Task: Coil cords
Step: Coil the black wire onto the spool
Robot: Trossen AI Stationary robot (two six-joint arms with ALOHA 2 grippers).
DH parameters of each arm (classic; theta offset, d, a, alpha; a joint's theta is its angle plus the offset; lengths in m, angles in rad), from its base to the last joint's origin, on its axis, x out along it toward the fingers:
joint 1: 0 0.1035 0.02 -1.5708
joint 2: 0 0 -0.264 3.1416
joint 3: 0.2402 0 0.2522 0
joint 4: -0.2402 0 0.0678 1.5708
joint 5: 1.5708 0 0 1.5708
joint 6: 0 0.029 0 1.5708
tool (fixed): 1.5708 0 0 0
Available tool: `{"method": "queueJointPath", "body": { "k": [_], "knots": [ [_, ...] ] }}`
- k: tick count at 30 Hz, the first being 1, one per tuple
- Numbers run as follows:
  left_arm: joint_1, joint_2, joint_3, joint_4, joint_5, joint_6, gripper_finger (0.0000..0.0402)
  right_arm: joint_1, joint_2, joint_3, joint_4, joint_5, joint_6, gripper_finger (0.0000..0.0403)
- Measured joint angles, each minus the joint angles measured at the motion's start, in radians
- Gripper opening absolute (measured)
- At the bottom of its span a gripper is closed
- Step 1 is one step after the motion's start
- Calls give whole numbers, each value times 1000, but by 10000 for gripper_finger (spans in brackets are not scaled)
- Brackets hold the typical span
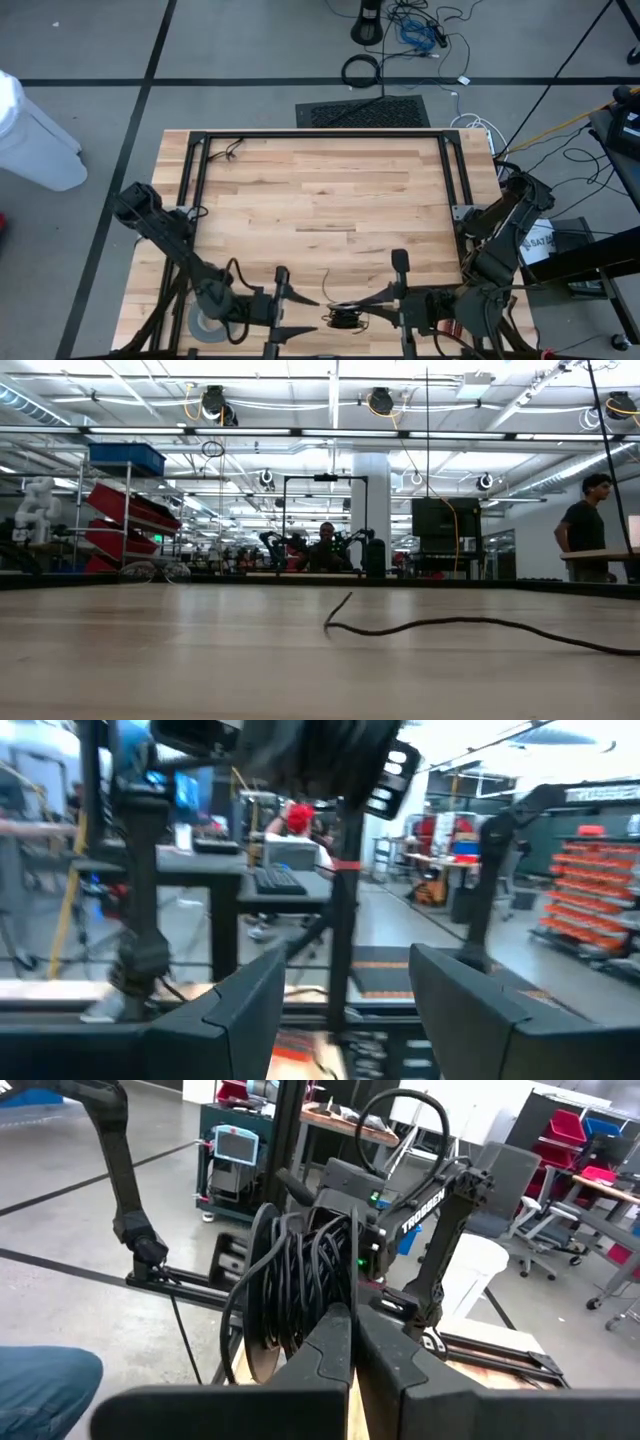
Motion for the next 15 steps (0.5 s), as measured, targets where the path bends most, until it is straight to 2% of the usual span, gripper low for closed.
{"method": "queueJointPath", "body": {
  "k": [6,10,15],
  "knots": [
    [10,7,0,87,0,108,222,-2,0,0,-39,15,16,0],
    [9,7,0,60,26,99,222,-6,0,0,-86,91,41,0],
    [24,65,1,43,25,86,222,-16,0,0,-117,75,60,0]
  ]
}}
